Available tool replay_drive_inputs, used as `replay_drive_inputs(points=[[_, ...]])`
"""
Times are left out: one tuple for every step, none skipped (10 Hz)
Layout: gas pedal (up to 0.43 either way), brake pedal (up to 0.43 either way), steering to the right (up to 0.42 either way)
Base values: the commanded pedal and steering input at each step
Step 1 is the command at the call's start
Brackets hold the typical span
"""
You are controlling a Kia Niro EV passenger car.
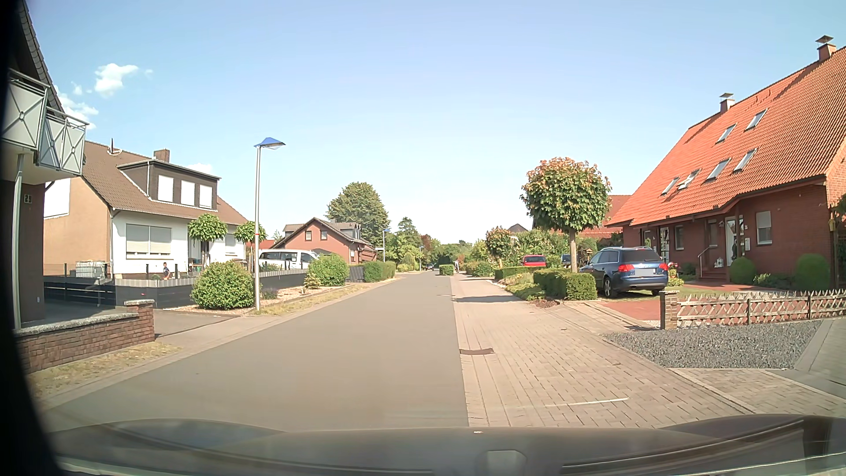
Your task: Follow the waypoints while adhering to traffic rules and regulations
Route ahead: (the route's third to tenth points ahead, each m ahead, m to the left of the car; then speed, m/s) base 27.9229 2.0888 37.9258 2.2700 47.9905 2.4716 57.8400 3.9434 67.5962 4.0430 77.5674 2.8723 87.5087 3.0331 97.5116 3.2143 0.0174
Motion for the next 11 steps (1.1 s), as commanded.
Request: replay_drive_inputs(points=[[0.000,0.293,-0.016],[0.000,0.293,-0.016],[0.000,0.287,-0.016],[0.000,0.299,-0.016],[0.000,0.293,-0.016],[0.000,0.293,-0.016],[0.000,0.293,-0.016],[0.000,0.293,-0.016],[0.000,0.293,-0.016],[0.000,0.293,-0.016],[0.000,0.293,-0.016]])
